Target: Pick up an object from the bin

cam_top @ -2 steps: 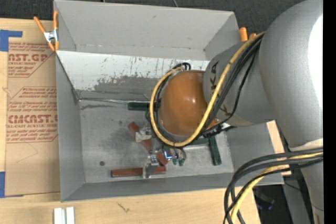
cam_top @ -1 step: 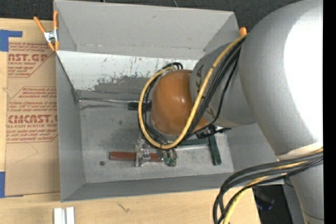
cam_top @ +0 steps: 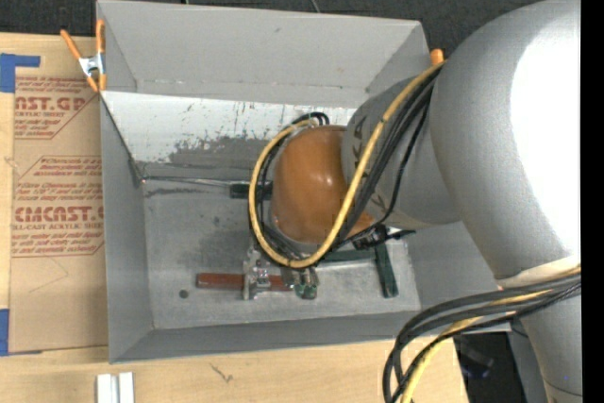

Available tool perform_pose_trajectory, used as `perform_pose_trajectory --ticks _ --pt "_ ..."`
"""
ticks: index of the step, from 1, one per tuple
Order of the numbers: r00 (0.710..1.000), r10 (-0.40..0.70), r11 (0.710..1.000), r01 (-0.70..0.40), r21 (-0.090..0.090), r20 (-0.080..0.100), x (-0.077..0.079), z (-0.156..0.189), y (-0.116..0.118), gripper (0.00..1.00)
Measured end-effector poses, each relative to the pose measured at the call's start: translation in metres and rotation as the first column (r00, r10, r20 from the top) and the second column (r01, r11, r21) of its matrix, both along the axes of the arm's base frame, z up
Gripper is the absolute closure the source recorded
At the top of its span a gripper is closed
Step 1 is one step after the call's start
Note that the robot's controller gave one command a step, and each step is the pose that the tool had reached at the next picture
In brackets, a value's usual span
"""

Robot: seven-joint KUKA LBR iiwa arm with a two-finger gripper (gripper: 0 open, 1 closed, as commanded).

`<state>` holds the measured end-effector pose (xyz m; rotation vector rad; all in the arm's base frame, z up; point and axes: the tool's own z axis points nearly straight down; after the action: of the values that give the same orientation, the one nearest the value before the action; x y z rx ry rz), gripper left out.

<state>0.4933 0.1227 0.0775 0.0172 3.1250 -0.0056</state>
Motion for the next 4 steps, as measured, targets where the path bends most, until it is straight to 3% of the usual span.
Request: perform_pose_trajectory --ticks 2,4 --pt "1.0 0.001 1.0 -0.001 0.002 -0.016 -0.004 0.017 0.001 1.0" --pt "1.0 0.002 1.0 -0.002 0.004 -0.014 -0.003 0.032 0.002 1.0"
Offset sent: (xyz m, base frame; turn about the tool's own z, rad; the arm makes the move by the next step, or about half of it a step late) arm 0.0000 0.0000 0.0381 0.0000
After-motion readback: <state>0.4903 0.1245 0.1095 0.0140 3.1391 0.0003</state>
